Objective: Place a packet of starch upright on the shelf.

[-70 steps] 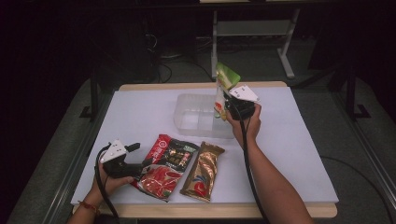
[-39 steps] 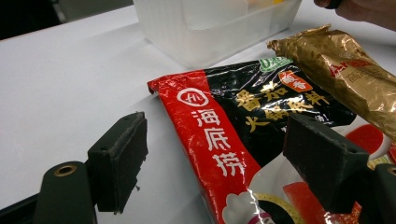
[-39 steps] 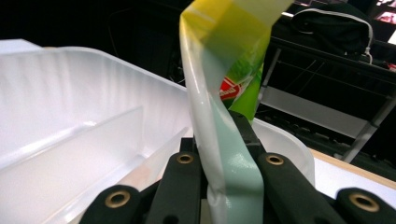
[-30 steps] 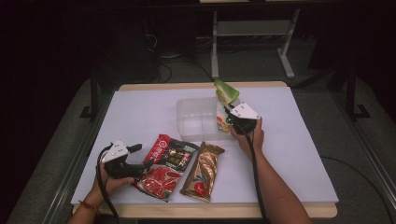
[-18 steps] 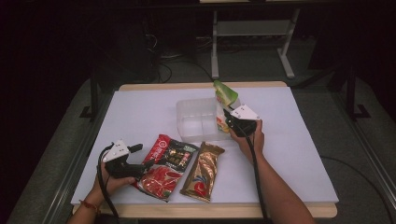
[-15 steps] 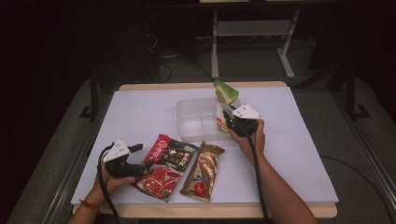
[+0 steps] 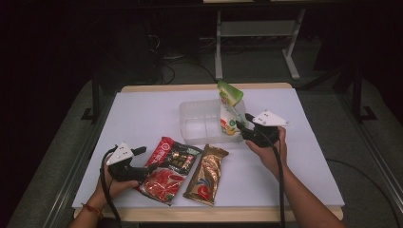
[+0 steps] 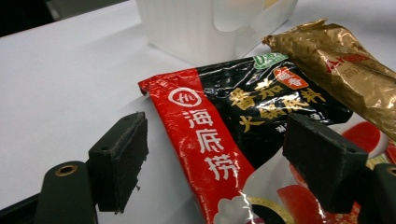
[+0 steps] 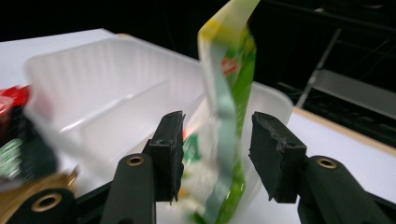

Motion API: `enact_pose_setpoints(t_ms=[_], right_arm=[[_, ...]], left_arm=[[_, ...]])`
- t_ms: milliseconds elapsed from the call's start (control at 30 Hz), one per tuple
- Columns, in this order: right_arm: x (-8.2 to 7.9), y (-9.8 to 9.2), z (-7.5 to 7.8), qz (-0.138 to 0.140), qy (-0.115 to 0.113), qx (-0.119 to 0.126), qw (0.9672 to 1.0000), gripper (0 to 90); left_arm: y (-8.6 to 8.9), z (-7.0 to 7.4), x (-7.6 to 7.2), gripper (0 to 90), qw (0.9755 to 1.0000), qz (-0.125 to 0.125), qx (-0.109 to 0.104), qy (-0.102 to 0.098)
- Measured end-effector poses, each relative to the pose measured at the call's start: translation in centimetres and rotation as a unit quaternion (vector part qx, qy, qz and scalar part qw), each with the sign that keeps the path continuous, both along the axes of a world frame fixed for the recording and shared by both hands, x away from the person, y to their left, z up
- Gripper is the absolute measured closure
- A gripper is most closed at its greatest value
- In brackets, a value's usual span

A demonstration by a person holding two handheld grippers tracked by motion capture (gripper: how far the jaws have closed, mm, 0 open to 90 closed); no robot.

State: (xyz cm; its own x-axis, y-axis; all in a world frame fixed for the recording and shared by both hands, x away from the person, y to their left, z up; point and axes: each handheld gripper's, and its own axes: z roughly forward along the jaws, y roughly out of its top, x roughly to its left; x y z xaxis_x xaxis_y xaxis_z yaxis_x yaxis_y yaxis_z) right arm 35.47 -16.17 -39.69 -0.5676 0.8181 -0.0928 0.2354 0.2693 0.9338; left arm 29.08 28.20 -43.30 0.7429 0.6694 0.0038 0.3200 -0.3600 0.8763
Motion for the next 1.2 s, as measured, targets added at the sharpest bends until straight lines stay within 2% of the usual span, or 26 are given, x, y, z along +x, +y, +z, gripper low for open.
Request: enact_pose_setpoints(t_ms=[267,367,433,467,533,600,733,867,900,933,1000,1067,1200], right_arm=[[-2.3,-1.1,-1.3,0.047,0.046,-0.019,0.9977,49.3],[-2.8,-1.5,-2.0,0.059,0.059,-0.037,0.9958,47.8],[-3.1,-1.9,-2.5,0.067,0.074,-0.033,0.9944,47.2],[-3.3,-2.1,-2.7,0.07,0.081,-0.032,0.9938,46.9],[-3.6,-2.2,-3.1,0.082,0.088,-0.037,0.9921,46.9],[-3.9,-2.3,-3.4,0.088,0.096,-0.043,0.9906,46.9],[-4.6,-2.5,-3.6,0.101,0.11,-0.05,0.9875,45.8],[-5.3,-3.3,-3.9,0.107,0.12,-0.053,0.9855,45.9],[-5.5,-3.5,-4.0,0.111,0.122,-0.053,0.9849,46.0],[-5.6,-3.6,-4.1,0.116,0.123,-0.05,0.9843,46.4],[-5.7,-3.7,-4.2,0.117,0.124,-0.043,0.9845,47.0],[-5.7,-3.7,-4.4,0.123,0.128,-0.038,0.9834,48.3],[-5.8,-3.2,-4.5,0.135,0.136,-0.038,0.9807,48.9]], left_arm=[[-0.4,0.2,-0.4,22.7,0.9998,-0.008,0.017,-0.001],[-0.7,0.4,-0.6,23.0,0.9994,-0.009,0.032,-0.005],[-0.9,0.4,-0.7,23.9,0.999,-0.008,0.044,-0.004],[-1.1,0.4,-0.8,23.9,0.9982,0.0,0.06,-0.007],[-1.2,0.6,-0.9,24.2,0.9978,0.004,0.066,-0.007],[-1.4,0.9,-1.2,24.2,0.9982,0.004,0.06,-0.005],[-2.6,1.8,-1.7,24.3,0.9982,-0.018,0.057,0.005],[-4.2,3.2,-1.5,24.1,0.9978,-0.051,0.024,0.036],[-5.0,3.5,-1.5,23.8,0.9963,-0.068,0.01,0.051],[-5.6,3.6,-1.5,22.9,0.995,-0.078,0.006,0.062],[-7.2,3.7,-1.4,22.7,0.9905,-0.109,0.003,0.085],[-8.9,3.3,-1.2,22.7,0.9869,-0.129,0.021,0.095],[-11.1,2.4,-0.3,25.0,0.982,-0.143,0.043,0.116]])
